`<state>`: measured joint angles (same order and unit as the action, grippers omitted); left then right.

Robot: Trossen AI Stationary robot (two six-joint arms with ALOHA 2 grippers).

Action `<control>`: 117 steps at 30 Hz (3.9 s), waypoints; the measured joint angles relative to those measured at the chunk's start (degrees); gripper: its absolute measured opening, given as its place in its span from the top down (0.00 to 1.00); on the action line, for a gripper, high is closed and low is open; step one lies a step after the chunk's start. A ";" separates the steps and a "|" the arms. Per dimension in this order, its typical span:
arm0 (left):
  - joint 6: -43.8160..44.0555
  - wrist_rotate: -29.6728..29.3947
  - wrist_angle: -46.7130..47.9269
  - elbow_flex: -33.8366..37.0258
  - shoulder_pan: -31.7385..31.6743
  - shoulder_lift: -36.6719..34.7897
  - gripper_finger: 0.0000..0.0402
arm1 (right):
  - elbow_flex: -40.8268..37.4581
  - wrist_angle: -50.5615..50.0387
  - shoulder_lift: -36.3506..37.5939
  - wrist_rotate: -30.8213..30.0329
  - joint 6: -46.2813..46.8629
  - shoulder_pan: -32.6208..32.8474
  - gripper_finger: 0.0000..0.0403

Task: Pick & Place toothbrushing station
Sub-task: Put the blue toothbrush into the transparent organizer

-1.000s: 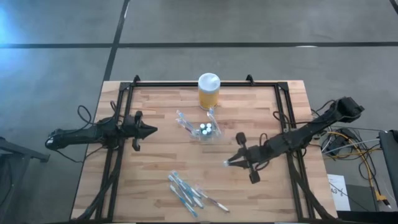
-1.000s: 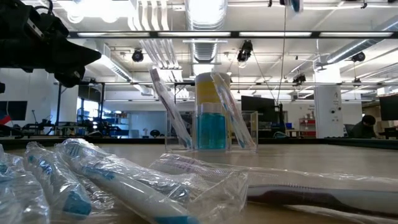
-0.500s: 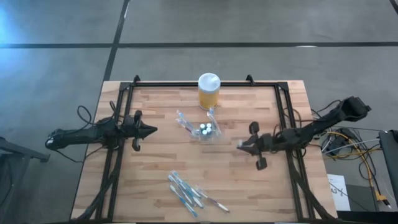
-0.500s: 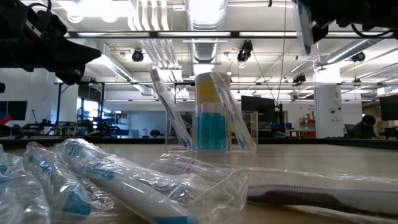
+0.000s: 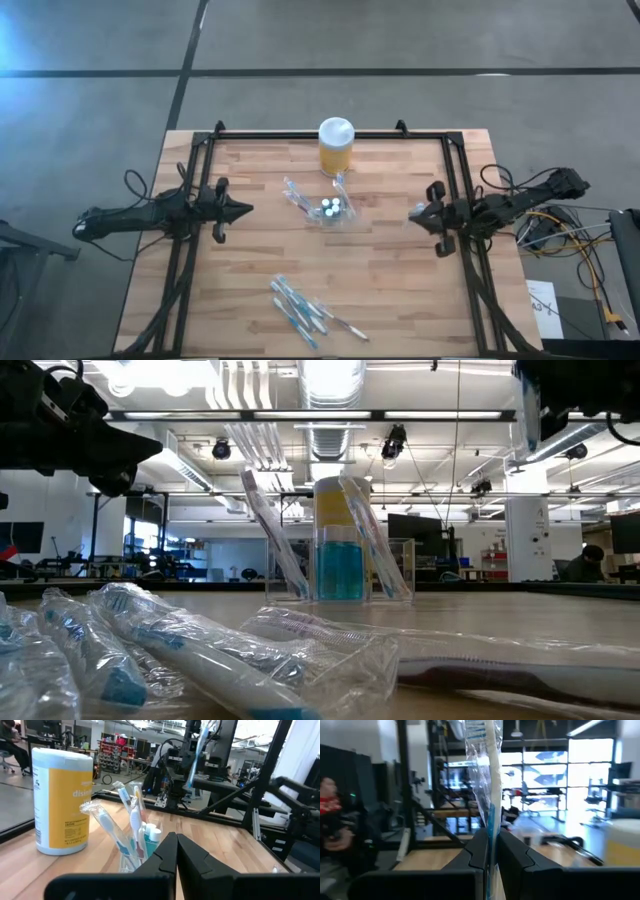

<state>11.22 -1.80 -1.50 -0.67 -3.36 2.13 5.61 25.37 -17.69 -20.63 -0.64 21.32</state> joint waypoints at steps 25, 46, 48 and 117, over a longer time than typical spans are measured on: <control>-0.63 0.17 0.50 0.00 0.01 0.00 0.98 | -5.11 -10.23 17.57 -5.26 0.00 0.02 0.94; -0.37 0.02 0.46 0.13 0.01 0.02 0.98 | -5.07 25.88 -14.56 -21.49 -2.54 0.00 0.94; -0.34 0.02 0.44 0.15 0.00 0.02 0.98 | -4.98 33.00 -20.17 -20.77 -3.62 0.05 0.94; 0.20 0.09 0.20 0.33 0.01 0.28 0.98 | 21.92 62.90 -96.75 -25.72 7.80 -9.57 0.78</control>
<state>11.42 -1.72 -1.30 -0.34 -3.34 2.42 27.53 88.28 -114.43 -46.35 7.16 11.75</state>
